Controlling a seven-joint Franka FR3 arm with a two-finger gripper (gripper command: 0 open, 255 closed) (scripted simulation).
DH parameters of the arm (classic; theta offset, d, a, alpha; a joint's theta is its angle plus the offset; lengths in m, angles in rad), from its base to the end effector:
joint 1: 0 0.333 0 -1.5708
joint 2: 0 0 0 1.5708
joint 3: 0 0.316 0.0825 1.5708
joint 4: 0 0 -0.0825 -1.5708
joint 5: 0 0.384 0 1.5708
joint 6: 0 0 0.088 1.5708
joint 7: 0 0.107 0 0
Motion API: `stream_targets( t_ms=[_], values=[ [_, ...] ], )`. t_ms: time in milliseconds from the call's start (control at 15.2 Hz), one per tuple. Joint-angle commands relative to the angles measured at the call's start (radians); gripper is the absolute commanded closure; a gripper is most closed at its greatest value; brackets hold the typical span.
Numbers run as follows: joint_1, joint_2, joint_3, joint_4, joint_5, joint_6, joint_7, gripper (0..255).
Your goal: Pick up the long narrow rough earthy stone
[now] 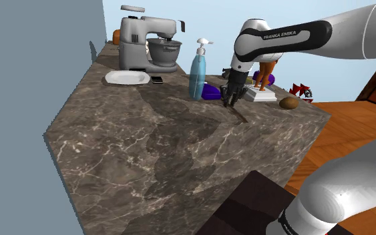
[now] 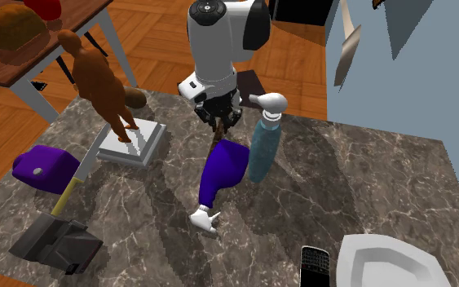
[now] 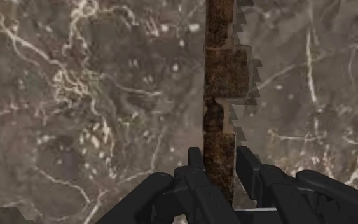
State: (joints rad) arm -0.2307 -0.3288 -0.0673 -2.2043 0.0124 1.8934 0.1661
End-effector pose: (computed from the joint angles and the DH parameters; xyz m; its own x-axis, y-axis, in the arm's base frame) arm 0.4366 -0.1356 0.5165 0.8939 -0.4481 0.0113 -0.4475 -0.8936 -0.0359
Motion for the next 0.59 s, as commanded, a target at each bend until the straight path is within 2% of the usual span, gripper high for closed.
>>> stream_targets(
  t_ms=[0, 396, 528],
  values=[
    [0.002, 0.002, 0.002, -0.003, 0.003, 0.001, 0.001, 255],
    [0.001, 0.001, 0.000, -0.004, 0.002, 0.000, -0.001, 255],
    [0.001, -0.002, 0.001, 0.020, 0.002, -0.027, -0.001, 255]
  ],
)
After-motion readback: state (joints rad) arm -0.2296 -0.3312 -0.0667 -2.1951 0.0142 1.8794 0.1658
